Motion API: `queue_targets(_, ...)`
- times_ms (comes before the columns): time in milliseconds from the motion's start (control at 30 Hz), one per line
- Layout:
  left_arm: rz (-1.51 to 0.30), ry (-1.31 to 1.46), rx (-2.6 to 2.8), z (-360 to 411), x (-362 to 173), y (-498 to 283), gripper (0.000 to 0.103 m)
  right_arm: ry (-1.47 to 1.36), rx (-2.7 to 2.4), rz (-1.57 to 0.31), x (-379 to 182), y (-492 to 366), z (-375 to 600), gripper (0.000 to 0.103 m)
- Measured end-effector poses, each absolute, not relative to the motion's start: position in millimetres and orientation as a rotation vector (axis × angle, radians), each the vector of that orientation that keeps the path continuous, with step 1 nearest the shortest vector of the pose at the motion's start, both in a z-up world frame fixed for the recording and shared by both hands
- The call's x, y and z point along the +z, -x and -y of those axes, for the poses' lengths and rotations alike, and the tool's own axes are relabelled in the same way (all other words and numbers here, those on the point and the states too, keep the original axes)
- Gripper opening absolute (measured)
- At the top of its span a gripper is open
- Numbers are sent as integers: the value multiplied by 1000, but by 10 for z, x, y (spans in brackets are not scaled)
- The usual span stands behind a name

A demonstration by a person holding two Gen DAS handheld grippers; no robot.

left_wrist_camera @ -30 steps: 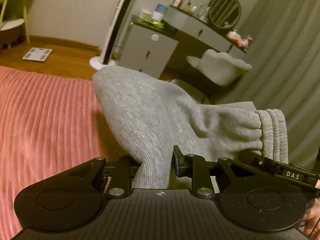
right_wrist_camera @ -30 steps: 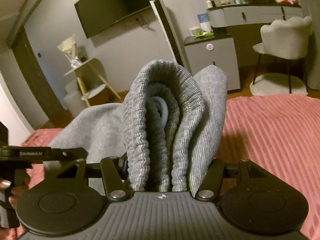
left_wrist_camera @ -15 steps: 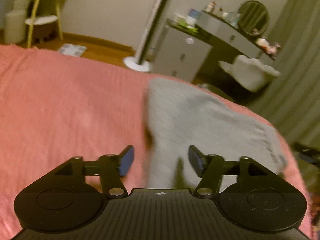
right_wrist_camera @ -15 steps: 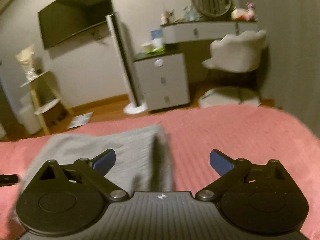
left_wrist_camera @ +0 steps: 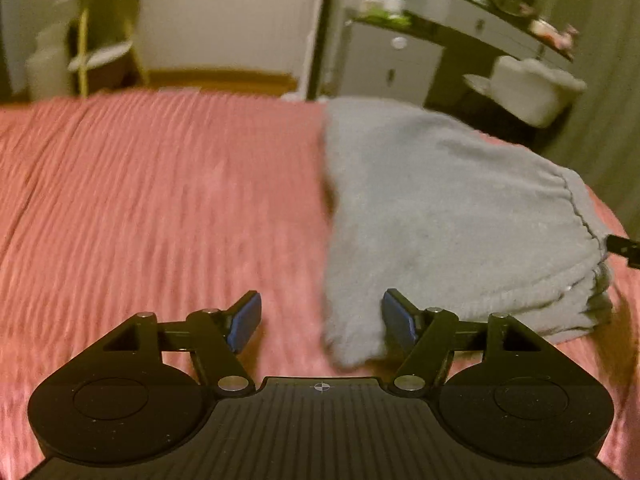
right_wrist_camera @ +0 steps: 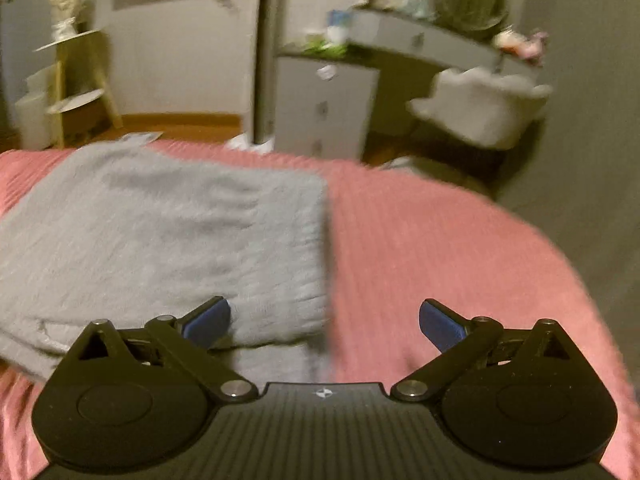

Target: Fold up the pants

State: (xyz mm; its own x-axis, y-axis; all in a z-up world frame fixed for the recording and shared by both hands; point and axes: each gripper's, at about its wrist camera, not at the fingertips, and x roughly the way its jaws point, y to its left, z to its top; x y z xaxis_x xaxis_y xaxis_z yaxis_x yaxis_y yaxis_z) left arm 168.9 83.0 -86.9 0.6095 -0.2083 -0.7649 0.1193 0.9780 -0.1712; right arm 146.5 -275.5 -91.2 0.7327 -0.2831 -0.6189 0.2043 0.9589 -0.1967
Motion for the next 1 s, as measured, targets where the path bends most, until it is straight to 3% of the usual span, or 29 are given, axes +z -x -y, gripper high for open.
queue_targets(133,-941,130,-227,-913,-953,-1366,76,101,-268,-707,-861,-1069,2659,100)
queue_targets(233,-984,41,-229,-805,-1100,-1197,87,-8,-136,-755,-947,-613,2536,100)
queue_targets(600,-1052,-119,-35,-1022,-1232,-879,82,-113,-108,-871,-1019,506,2257,100)
queue_targets(733,-1038,-89,20,-1059,-1044,-692,81,-136,-204,-879,-862,531,2282,100)
queue_targets(867,-996,16,-46,-857,-736,-422,95,-115,-186,-1026,-819,383,2215,100)
queue_targets(1000,-942,81,-152,-549,-492,-135,97,-70,-201,-1003,-778,417,2053,100)
